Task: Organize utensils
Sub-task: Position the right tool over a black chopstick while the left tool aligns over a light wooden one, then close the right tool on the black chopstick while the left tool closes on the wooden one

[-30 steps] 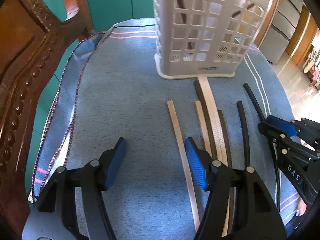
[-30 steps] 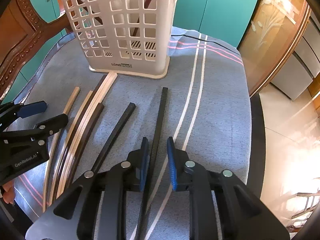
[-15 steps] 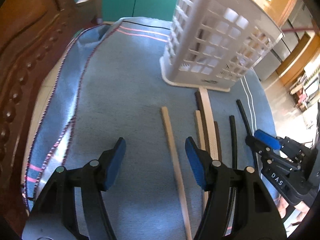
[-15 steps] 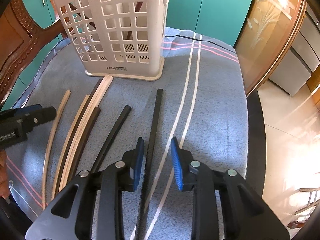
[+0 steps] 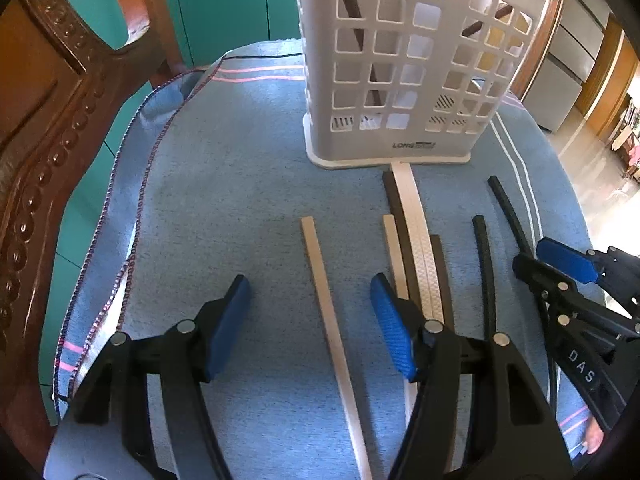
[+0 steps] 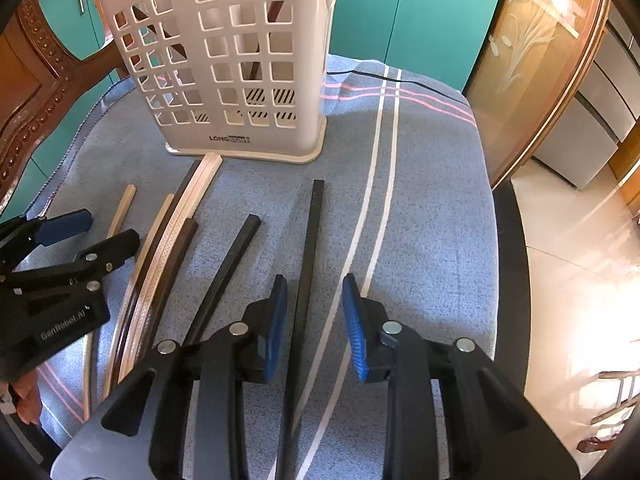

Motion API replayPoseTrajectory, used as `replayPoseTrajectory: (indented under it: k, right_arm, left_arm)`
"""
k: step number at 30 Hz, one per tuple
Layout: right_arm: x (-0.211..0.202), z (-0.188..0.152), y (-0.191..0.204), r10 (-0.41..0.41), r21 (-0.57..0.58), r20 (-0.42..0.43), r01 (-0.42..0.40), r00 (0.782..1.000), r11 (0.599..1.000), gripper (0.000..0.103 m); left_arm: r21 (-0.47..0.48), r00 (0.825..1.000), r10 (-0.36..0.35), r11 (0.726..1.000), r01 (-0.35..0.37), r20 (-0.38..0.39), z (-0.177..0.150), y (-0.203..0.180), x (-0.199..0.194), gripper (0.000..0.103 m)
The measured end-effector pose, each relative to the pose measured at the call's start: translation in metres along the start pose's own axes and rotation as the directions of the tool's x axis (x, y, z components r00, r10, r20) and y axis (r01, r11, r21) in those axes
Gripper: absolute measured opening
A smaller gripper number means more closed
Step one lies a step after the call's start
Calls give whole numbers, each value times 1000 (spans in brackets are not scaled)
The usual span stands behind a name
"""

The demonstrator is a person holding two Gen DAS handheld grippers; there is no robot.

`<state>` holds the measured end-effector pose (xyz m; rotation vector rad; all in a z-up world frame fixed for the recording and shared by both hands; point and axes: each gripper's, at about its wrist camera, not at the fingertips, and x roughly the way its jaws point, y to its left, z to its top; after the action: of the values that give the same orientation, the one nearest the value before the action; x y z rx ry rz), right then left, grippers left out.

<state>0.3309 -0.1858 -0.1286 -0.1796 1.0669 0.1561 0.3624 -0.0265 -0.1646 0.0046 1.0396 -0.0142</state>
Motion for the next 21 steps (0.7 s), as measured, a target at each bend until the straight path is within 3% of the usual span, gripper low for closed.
replayPoseTrajectory:
  k: [21]
  right_arm:
    - [-1,-2,12,-10,-7,13,10,1000,1000,31]
  left_arm:
    - [1,1000,-14,1000,14,-19,-8,-5,-7,63]
